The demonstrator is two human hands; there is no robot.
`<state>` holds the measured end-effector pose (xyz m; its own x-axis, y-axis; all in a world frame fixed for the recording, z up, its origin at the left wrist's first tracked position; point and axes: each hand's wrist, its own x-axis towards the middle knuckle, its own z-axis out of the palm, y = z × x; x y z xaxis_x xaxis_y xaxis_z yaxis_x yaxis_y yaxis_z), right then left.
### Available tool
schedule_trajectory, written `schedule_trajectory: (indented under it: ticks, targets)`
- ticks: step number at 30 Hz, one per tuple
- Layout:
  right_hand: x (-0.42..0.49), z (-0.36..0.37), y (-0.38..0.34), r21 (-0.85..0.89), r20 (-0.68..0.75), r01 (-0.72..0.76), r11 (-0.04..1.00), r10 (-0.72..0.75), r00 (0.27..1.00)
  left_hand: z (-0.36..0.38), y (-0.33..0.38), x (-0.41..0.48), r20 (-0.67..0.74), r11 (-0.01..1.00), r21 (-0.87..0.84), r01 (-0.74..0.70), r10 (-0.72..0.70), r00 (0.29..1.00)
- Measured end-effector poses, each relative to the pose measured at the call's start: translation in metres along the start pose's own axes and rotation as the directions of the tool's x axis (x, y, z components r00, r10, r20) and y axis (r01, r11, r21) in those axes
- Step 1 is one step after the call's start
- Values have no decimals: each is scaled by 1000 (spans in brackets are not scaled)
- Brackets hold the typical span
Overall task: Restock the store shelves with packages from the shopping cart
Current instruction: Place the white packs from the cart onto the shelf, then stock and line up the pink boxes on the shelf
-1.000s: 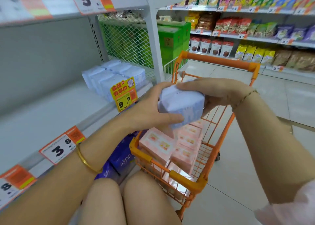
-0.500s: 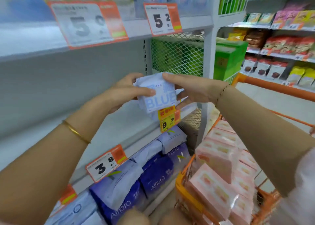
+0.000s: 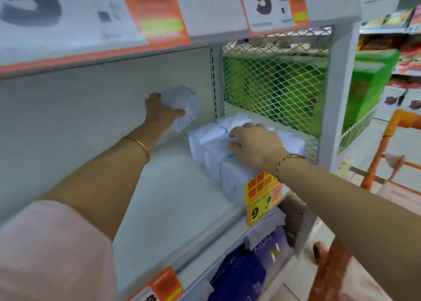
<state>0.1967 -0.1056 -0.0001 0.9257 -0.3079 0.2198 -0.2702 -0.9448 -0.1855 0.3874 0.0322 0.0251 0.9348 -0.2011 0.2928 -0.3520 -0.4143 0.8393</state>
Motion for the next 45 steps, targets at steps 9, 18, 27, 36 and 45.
schedule_trajectory:
  ticks: [9,18,27,36,45]
  targets:
    - [-1,10,-3,-33,29,20,999,-19,999,47,-26,23,163,990,140,-5,-18,986]
    - [-2,11,-5,-17,41,0,1000,1,999,53,-41,29,283,974,216,67,-128,951]
    - [0,12,-4,-18,49,12,1000,-11,999,55,-41,23,277,950,269,158,-234,932]
    - [-68,-58,27,93,21,35,995,-37,999,10,49,-109,114,987,63,-145,138,984]
    - [-260,-113,91,165,125,-213,963,193,973,52,110,-320,522,942,-173,-287,335,784]
